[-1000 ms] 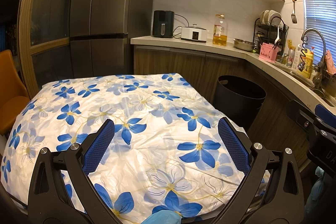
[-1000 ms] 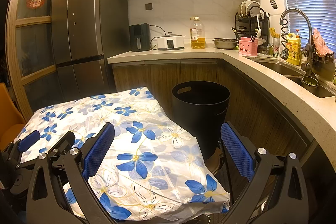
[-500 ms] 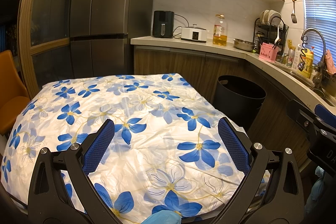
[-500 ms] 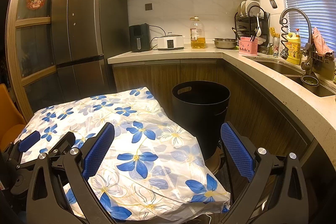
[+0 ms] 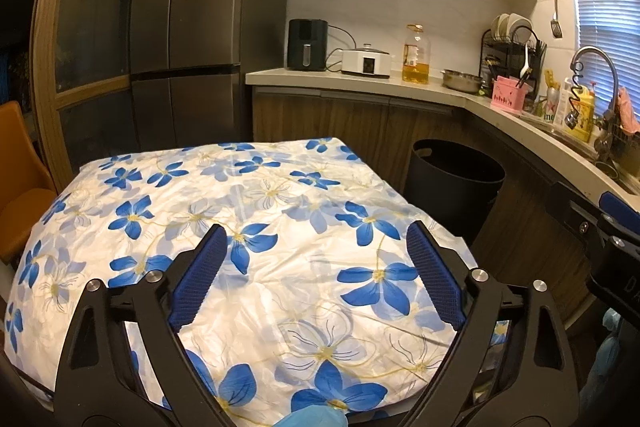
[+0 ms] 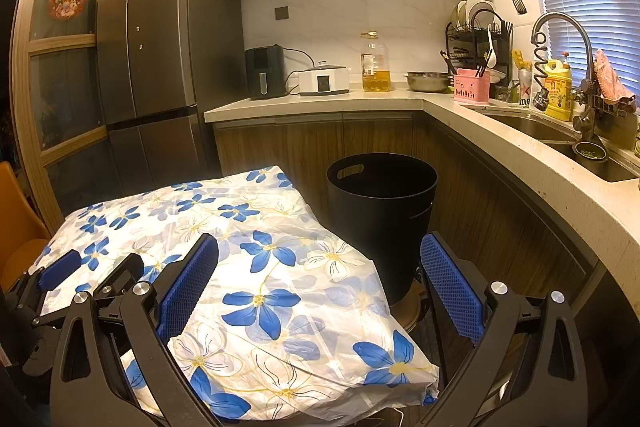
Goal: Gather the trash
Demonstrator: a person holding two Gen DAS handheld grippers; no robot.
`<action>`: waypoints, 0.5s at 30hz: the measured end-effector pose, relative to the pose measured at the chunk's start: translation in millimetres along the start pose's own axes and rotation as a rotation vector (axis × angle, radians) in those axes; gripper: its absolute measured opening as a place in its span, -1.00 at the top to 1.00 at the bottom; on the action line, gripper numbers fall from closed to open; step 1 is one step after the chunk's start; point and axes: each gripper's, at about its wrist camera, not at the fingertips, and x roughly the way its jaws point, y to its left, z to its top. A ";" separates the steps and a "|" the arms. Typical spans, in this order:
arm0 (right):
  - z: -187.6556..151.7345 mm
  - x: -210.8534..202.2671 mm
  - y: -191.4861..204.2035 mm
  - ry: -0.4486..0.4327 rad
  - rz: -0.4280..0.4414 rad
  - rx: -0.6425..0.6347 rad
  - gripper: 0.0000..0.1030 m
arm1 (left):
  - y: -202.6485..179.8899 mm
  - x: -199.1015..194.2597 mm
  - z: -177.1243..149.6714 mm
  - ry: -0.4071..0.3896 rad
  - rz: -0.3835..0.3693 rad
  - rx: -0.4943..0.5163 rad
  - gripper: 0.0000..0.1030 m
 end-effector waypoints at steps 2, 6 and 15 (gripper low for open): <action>-0.4 -0.1 0.3 0.000 0.000 0.002 -0.89 | -0.4 0.1 0.1 0.000 -0.002 0.000 -0.71; -1.7 -0.9 -0.1 0.001 0.002 0.006 -0.89 | -3.3 -0.2 -1.7 -0.002 0.009 0.000 -0.71; -2.7 1.4 -0.8 0.004 0.011 0.015 -0.89 | -6.2 -0.4 -2.3 -0.003 0.035 -0.004 -0.72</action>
